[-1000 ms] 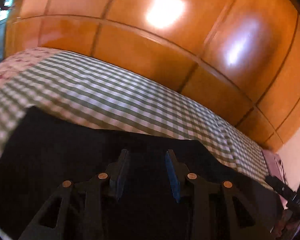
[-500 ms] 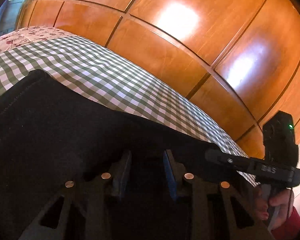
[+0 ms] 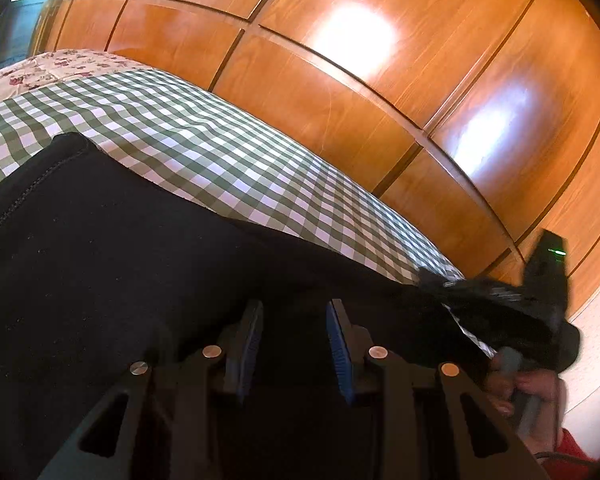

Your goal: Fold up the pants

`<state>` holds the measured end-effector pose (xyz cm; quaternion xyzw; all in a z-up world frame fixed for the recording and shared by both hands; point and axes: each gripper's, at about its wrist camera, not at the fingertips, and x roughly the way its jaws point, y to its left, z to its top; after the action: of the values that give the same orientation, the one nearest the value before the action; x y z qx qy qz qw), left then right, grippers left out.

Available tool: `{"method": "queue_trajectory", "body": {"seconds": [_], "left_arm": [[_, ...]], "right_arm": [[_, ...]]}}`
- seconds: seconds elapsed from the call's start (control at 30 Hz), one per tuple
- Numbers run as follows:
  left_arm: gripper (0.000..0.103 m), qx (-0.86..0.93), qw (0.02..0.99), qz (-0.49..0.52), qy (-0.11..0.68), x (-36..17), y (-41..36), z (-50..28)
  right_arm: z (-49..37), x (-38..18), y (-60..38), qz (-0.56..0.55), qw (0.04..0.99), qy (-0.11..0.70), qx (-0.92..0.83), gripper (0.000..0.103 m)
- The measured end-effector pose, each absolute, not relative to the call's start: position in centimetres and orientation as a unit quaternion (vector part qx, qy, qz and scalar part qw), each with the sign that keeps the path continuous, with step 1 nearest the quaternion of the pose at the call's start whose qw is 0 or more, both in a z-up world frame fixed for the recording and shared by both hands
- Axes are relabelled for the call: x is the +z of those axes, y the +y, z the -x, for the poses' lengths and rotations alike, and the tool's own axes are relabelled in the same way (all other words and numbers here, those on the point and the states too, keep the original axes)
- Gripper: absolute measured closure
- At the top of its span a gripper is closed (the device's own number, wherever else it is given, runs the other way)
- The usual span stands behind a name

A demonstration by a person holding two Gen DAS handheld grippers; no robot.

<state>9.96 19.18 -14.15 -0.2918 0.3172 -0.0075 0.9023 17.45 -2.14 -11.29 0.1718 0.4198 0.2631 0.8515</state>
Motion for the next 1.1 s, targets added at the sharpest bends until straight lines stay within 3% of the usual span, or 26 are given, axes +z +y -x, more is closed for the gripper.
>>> {"method": "queue_trajectory", "body": {"seconds": [0.17, 0.37, 0.53, 0.63, 1.1], "left_arm": [[0.067, 0.011, 0.903, 0.239, 0.358, -12.4, 17.6, -11.1], [0.066, -0.082, 0.924, 0.155, 0.34, -8.1, 11.1, -11.5], [0.065, -0.12, 0.9, 0.114, 0.404, -9.9, 6.6, -14.5], [0.066, -0.111, 0.883, 0.125, 0.439, -12.3, 6.1, -16.2], [0.065, -0.154, 0.877, 0.218, 0.399, -13.5, 8.9, -16.3]], "right_arm": [[-11.9, -7.5, -5.2, -0.149, 0.869, 0.38, 0.28, 0.083], [-6.6, -8.1, -9.1, -0.074, 0.879, 0.403, 0.246, 0.083], [-4.9, -8.4, -14.1, -0.063, 0.891, 0.412, 0.183, 0.083], [-4.9, -8.9, -16.1, -0.05, 0.897, 0.412, 0.155, 0.083], [-5.8, -10.9, -17.6, -0.117, 0.903, 0.379, 0.166, 0.08]]}}
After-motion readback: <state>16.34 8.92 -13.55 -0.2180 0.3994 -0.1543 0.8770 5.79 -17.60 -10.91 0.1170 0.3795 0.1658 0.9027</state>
